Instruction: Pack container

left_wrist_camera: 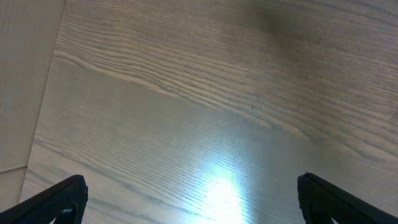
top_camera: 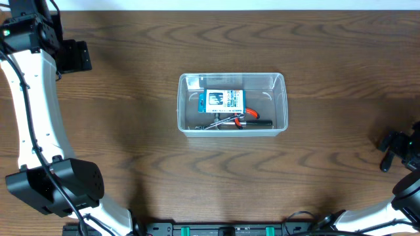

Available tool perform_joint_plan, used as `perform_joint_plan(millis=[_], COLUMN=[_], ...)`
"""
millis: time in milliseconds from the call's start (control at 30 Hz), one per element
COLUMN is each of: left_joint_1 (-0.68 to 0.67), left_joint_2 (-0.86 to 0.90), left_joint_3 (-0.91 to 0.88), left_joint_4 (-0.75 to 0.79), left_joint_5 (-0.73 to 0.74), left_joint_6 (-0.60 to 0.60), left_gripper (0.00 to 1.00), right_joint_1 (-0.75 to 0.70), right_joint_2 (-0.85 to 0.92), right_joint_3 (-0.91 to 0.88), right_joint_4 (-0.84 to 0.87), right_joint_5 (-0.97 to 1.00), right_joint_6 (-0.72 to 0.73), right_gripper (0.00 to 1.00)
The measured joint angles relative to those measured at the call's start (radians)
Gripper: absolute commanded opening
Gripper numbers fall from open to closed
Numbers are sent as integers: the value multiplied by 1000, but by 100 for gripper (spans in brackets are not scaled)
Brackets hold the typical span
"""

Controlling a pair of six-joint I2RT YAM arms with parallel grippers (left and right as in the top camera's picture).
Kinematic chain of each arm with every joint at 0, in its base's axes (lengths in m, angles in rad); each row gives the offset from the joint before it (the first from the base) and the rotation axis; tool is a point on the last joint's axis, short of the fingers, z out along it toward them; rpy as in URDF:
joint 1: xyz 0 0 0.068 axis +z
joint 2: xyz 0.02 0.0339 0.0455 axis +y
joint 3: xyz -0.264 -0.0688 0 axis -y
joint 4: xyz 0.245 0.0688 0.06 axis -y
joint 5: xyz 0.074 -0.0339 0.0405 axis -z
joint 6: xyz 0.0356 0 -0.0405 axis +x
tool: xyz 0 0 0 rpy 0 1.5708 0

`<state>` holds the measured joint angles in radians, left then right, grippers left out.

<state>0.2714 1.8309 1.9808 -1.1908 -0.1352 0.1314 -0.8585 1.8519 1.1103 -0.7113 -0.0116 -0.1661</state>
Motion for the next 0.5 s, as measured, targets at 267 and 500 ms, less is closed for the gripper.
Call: perform_joint_plan(millis=[267,500], left_joint_1=[0,0], left_joint_2=[0,0], left_joint_3=[0,0], left_joint_4=[0,0], left_joint_5=[0,0], left_joint_6=[0,0], left_gripper=[98,98], right_joint_1=[0,0], right_joint_2=[0,0], right_joint_3=[0,-5], right_joint_4=[2,7], right_joint_5=[-2,-24], right_joint_6=[0,-8], right_gripper=[99,99])
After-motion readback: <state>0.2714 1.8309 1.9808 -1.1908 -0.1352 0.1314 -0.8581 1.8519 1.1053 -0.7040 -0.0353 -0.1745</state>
